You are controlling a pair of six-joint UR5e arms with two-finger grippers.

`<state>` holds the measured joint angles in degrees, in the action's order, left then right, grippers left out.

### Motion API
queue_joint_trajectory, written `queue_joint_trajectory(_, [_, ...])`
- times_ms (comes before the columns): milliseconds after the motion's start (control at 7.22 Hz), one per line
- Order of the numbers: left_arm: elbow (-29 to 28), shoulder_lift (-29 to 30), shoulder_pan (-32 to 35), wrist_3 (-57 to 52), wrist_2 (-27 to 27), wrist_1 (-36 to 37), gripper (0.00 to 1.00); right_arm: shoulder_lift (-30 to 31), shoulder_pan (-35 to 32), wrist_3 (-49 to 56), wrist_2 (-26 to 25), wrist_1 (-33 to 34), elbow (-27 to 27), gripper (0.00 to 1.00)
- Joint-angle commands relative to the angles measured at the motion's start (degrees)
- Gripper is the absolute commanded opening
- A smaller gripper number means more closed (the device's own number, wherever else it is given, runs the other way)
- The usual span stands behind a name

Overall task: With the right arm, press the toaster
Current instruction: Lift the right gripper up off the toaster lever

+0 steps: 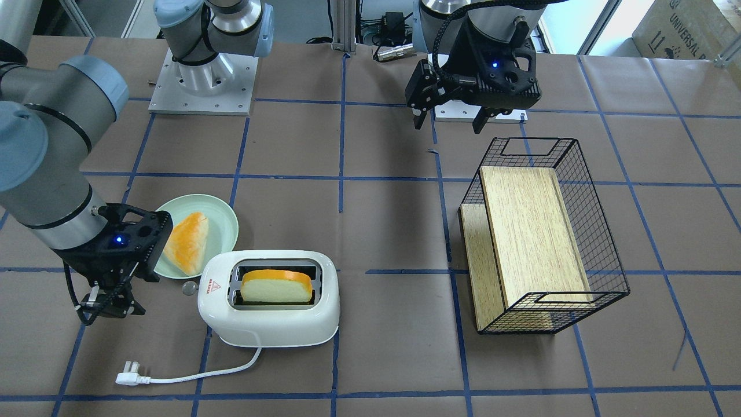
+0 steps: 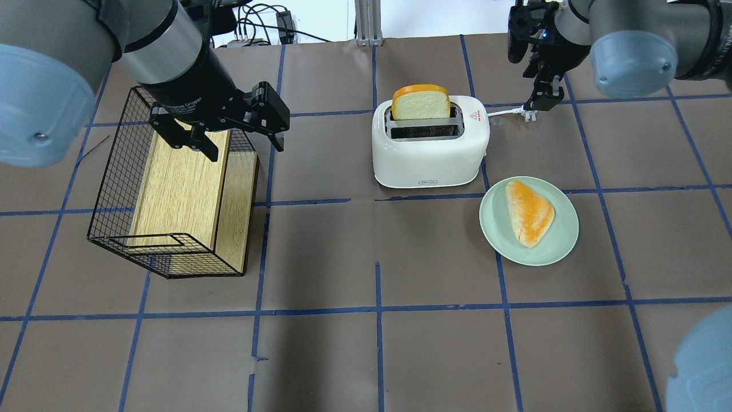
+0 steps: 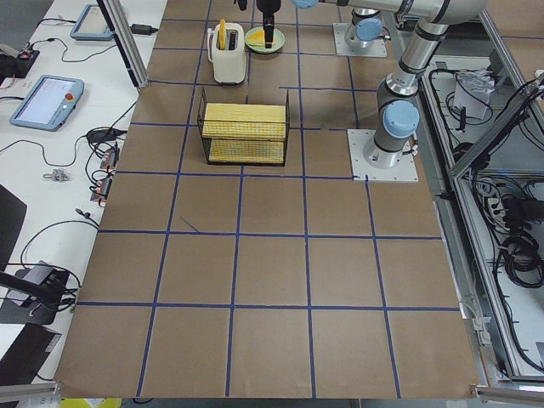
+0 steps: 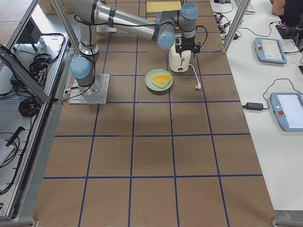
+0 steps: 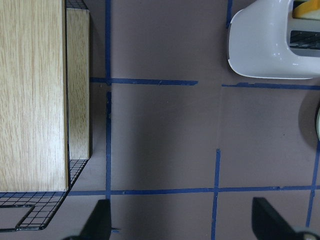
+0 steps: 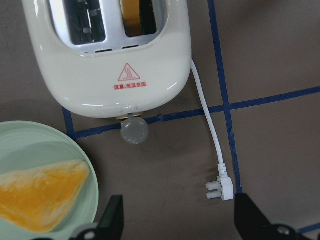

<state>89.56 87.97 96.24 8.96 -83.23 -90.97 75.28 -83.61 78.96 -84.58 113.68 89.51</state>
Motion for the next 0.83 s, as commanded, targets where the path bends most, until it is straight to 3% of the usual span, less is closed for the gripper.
queue_joint_trajectory(0, [0.00,0.00,0.00,0.00,0.00,0.00,1.00,4.85,-0.41,-26.26,-0.32,-4.93,0.31,1.00])
queue_joint_trajectory(138, [0.00,0.00,0.00,0.00,0.00,0.00,1.00,9.58,-0.58,-41.28,-0.58,-14.27,0.49,1.00])
queue_joint_trajectory(277, [0.00,0.00,0.00,0.00,0.00,0.00,1.00,13.28,-0.67,-52.48,-0.67,-18.37,2.05,1.00])
queue_joint_trajectory(415, [0.00,0.00,0.00,0.00,0.00,0.00,1.00,16.36,-1.02,-64.34,-0.50,-18.50,4.77,1.00])
queue_joint_trajectory(692, [0.00,0.00,0.00,0.00,0.00,0.00,1.00,18.06,-1.11,-69.38,-3.20,-18.93,6.38,1.00])
